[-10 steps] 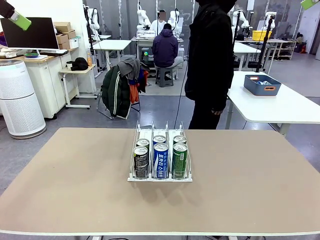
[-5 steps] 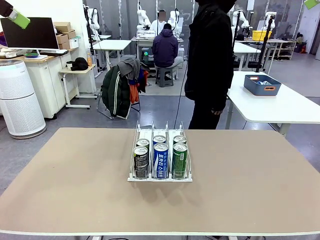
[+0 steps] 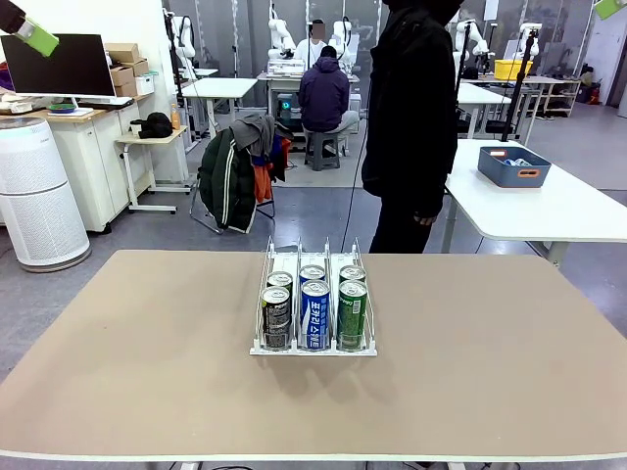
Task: Fill the beverage cans into the dispenser.
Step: Pick up the Pepsi coke handed by the human.
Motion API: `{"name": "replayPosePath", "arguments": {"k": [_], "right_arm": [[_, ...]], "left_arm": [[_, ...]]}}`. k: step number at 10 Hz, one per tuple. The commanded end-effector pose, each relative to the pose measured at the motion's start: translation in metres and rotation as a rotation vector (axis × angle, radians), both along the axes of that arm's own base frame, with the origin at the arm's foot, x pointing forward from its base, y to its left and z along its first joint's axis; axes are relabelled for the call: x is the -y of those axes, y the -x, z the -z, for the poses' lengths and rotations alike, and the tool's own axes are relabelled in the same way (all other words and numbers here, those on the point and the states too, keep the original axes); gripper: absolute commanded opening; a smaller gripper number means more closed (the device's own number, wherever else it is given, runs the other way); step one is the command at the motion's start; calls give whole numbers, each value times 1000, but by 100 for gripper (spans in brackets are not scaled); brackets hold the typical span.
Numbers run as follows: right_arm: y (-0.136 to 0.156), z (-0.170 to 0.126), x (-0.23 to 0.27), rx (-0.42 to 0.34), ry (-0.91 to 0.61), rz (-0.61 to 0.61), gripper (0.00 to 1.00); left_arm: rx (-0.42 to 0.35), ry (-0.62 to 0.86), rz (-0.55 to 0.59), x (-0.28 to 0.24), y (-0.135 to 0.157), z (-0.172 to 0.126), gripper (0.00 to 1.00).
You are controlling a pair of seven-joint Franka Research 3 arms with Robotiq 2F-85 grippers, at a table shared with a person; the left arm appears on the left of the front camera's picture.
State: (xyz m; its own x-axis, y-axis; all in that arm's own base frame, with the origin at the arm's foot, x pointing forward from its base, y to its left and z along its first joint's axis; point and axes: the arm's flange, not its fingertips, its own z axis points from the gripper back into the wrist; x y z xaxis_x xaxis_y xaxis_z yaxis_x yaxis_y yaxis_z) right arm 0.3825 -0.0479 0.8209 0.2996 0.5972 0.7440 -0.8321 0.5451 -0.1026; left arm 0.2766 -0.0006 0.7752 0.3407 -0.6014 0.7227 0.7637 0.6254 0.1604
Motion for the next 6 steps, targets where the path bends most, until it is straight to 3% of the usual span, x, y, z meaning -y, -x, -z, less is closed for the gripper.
{"name": "replayPosePath", "arguments": {"k": [1,6], "right_arm": [[0,0,0,0,0,0,100],[-4,-7,6,41,11,27,100]], "left_arm": [[-4,4,2,0,0,0,100],[0,0,0,0,0,0,100]]}}
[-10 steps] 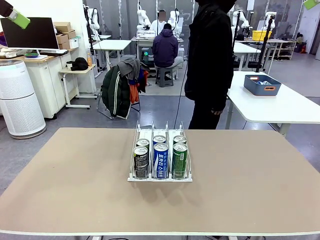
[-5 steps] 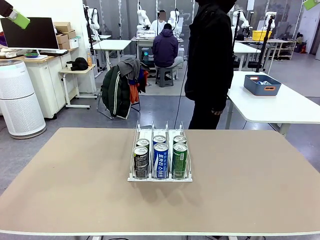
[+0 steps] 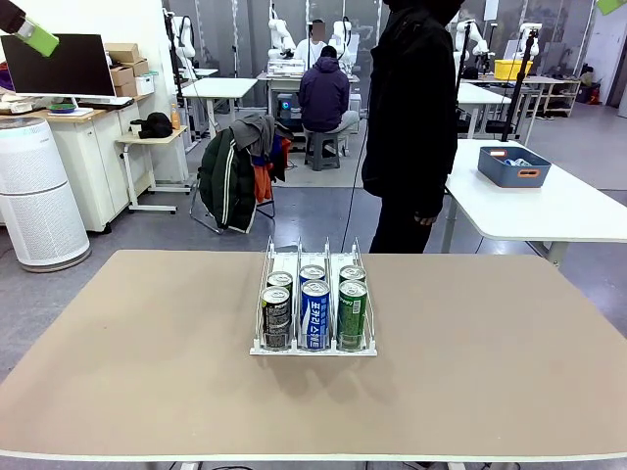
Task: Fill the beverage cans into the dispenser.
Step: Pick up the Pepsi coke handed by the human.
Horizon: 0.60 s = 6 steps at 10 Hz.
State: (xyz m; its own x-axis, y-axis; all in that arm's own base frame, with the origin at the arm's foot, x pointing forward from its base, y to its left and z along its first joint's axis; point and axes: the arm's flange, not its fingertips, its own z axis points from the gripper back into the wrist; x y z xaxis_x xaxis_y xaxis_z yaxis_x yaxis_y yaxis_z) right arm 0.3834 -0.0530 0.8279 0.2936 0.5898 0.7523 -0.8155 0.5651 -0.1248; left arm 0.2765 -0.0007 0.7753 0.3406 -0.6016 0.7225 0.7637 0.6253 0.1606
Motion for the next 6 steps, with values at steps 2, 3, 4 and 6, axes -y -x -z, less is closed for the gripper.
{"name": "replayPosePath", "arguments": {"k": [2,3,4,6], "right_arm": [[-2,-6,6,12,-2,-7,100],[0,-9,7,21,0,0,100],[1,-12,9,24,-5,-1,100],[1,-13,11,25,-14,1,100]], "left_arm": [[1,25,-31,-11,2,-6,100],[15,30,-43,-15,4,-9,100],[23,36,-51,-18,5,-12,100],[16,55,-11,-19,7,-12,100]]}}
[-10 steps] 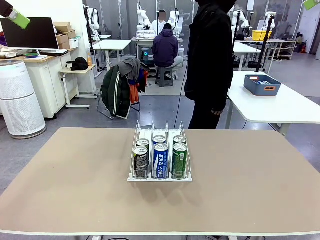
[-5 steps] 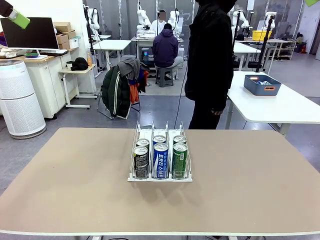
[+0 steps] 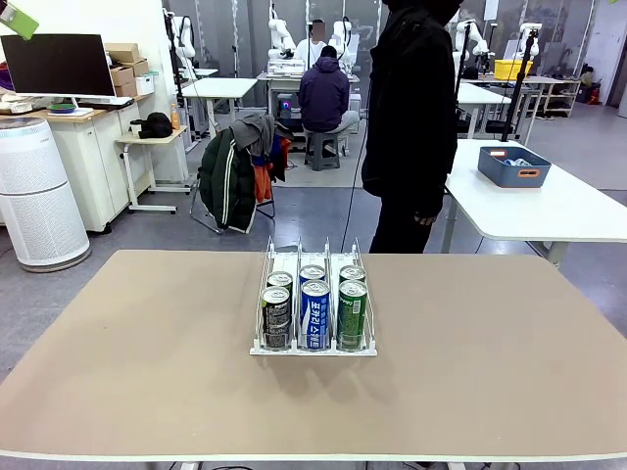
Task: Fill the beverage cans into the dispenser.
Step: Pick up the Pepsi coke handed by the human.
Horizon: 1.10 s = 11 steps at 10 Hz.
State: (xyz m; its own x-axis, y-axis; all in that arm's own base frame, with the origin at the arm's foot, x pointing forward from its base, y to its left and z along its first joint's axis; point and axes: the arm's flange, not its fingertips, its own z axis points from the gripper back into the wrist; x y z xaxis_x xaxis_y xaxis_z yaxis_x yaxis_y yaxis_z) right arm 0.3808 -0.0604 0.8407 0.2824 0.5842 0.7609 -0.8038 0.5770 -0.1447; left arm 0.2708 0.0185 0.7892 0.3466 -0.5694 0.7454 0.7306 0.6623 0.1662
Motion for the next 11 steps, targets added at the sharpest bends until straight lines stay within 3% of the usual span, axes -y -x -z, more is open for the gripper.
{"name": "replayPosePath", "arguments": {"k": [1,2,11], "right_arm": [[-6,1,2,-11,-5,-16,100],[0,0,0,0,0,0,100],[0,0,0,0,0,0,100]], "left_arm": [[-29,19,60,2,1,3,100],[0,0,0,0,0,0,100],[0,0,0,0,0,0,100]]}}
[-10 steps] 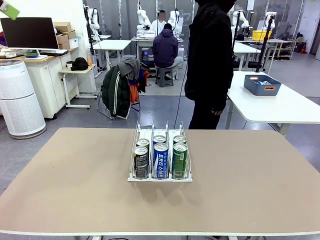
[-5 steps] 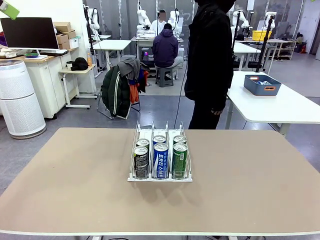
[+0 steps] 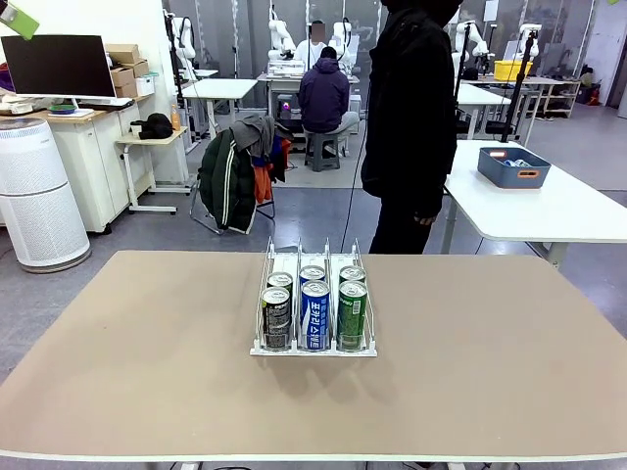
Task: Fill the beverage cans into the dispenser.
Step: Pick up the Pepsi coke handed by the human.
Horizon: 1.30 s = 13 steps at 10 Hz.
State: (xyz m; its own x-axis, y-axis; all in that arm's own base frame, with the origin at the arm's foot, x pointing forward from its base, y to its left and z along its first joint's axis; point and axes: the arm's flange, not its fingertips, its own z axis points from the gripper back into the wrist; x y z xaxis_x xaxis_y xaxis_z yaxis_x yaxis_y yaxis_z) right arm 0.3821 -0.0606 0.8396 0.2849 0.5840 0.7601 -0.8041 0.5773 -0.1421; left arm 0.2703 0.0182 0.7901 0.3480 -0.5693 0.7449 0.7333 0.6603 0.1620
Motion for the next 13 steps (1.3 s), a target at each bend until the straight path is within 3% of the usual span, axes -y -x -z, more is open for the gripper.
{"name": "replayPosePath", "arguments": {"k": [1,13], "right_arm": [[1,-1,0,3,0,0,100],[1,-1,0,3,0,0,100]], "left_arm": [[4,-2,-3,0,-1,1,100],[4,-2,-3,0,-1,1,100]]}}
